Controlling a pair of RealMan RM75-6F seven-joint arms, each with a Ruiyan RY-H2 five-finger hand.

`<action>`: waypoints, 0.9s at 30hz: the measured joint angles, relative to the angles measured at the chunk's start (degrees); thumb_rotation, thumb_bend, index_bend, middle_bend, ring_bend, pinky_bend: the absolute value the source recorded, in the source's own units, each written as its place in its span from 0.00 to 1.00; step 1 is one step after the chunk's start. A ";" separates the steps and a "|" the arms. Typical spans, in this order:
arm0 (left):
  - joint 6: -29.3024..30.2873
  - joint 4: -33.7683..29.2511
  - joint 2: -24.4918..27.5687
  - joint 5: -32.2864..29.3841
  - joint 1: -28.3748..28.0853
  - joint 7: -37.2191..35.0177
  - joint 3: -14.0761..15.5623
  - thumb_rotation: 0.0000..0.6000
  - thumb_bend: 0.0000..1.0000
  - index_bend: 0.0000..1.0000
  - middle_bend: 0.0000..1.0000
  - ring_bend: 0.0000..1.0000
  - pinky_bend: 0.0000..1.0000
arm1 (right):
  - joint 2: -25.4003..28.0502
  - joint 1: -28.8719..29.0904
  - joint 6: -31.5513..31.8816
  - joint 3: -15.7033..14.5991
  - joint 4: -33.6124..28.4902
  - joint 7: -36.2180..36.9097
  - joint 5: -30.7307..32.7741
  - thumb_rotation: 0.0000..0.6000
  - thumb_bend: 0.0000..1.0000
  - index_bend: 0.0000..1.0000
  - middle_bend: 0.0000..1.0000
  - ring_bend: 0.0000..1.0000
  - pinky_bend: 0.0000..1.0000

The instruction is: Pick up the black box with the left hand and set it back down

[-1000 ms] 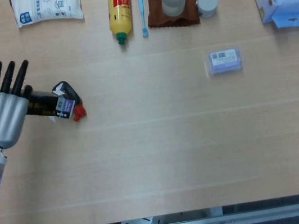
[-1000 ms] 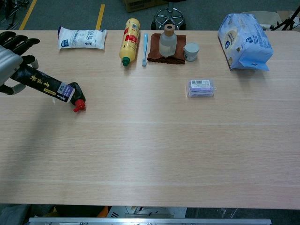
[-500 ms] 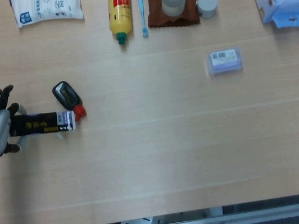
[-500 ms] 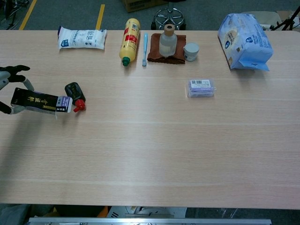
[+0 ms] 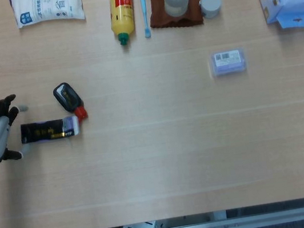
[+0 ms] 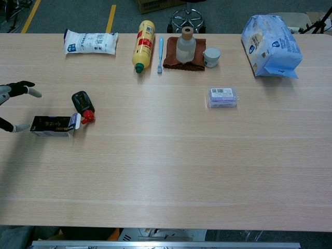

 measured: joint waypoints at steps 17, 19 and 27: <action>25.13 -0.96 -0.74 10.73 7.24 4.15 -1.13 1.00 0.22 0.33 0.24 0.18 0.23 | 1.37 0.02 -1.76 -1.09 -1.79 -4.49 -0.06 1.00 0.32 0.32 0.26 0.19 0.29; 27.66 -2.90 0.28 11.49 8.95 6.64 -0.86 1.00 0.22 0.33 0.25 0.18 0.25 | 1.79 0.06 -2.38 -1.41 -2.56 -5.71 0.06 1.00 0.32 0.32 0.26 0.19 0.29; 31.15 -6.91 3.49 11.43 13.25 10.33 0.55 1.00 0.22 0.33 0.25 0.18 0.26 | 2.20 0.54 -3.75 -1.64 -3.97 -6.45 0.43 1.00 0.31 0.32 0.26 0.19 0.29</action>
